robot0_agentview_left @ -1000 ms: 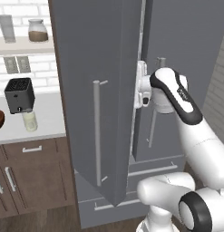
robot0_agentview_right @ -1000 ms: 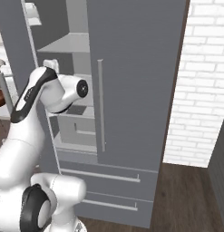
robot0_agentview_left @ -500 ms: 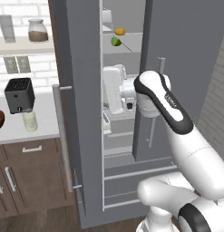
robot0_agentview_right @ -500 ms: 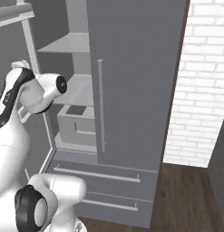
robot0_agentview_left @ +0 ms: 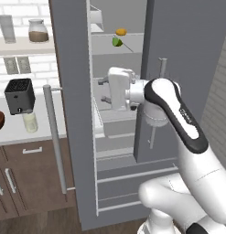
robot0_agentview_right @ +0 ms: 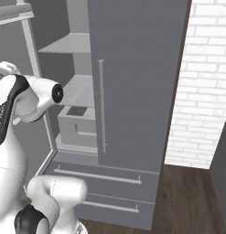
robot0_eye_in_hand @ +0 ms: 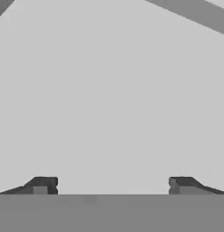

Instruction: Grab a lemon wedge from the fridge and one ice cube from the ice bowl, and put them in the glass of lemonade.

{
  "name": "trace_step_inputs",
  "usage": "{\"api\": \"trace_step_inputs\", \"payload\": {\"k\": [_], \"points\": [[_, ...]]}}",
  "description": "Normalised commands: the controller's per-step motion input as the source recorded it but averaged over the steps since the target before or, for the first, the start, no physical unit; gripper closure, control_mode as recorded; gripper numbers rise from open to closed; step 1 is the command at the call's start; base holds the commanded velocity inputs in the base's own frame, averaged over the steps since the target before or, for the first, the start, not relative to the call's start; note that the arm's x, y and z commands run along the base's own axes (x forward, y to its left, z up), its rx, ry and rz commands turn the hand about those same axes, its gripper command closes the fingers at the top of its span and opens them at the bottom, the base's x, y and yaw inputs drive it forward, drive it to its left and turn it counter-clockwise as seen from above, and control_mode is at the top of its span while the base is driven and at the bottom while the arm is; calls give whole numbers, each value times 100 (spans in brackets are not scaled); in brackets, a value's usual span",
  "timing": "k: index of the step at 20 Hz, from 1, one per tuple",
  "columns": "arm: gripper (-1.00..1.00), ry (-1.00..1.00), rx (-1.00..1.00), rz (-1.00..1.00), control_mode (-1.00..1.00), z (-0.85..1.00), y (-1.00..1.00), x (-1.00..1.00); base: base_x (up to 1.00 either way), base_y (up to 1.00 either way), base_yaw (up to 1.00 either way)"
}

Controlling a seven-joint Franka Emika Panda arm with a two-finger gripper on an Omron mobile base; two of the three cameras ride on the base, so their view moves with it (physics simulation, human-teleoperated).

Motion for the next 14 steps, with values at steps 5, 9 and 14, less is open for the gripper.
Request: {"api": "trace_step_inputs", "payload": {"k": [5,9,14], "points": [[-100,-50,-12,0,-100,33,-100,-43,0,0,0],[-100,-45,-29,-1,-100,19,-100,-51,0,0,0],[-100,-13,-46,-17,-100,0,-100,-49,0,0,0]]}}
